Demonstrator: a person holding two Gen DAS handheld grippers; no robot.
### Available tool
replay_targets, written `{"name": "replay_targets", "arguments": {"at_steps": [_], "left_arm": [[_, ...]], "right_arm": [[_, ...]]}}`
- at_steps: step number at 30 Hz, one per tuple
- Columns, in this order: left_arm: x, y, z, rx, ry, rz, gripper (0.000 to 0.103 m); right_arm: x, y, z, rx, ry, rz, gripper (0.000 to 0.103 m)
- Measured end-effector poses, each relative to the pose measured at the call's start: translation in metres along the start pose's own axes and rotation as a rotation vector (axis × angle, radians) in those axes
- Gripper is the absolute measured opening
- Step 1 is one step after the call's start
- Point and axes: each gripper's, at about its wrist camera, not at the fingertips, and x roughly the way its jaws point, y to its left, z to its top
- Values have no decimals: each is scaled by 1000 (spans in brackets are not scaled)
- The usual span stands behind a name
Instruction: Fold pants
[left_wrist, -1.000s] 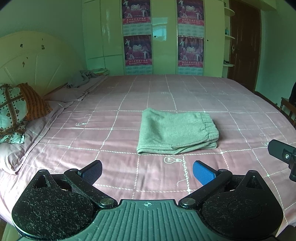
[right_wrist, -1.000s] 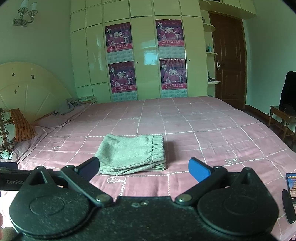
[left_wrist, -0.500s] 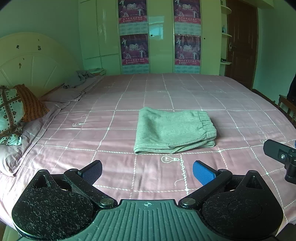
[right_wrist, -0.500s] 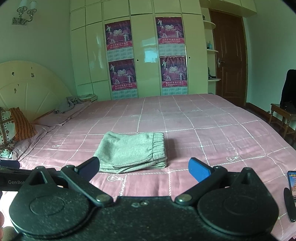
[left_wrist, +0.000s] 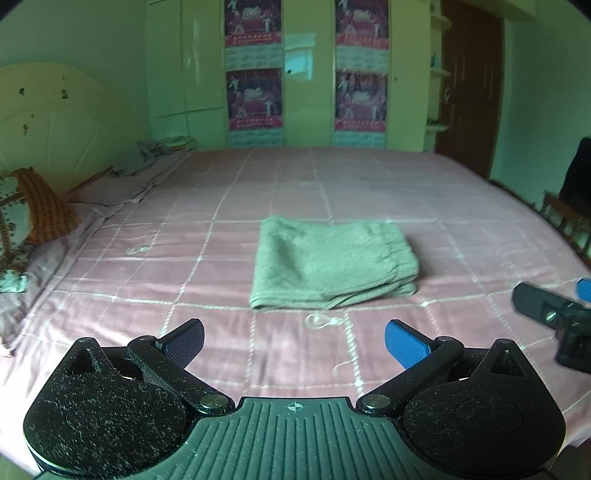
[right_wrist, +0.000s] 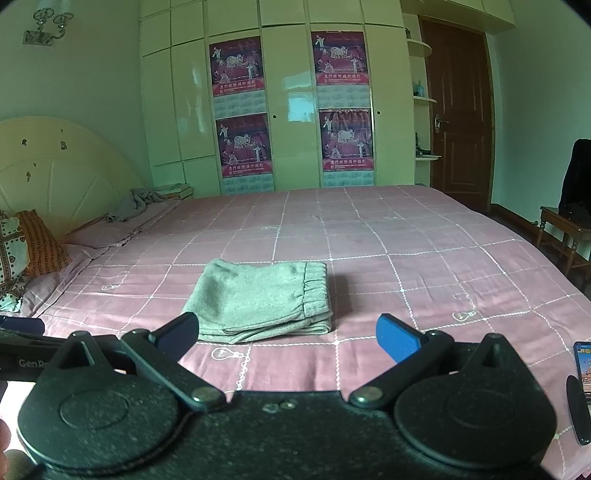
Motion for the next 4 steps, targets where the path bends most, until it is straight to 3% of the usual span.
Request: {"name": "replay_targets", "arguments": {"at_steps": [4], "left_arm": [[8,-3,6,-8,0,-18,103]], "right_arm": [[5,0,1,-4,7,-7,102]]}}
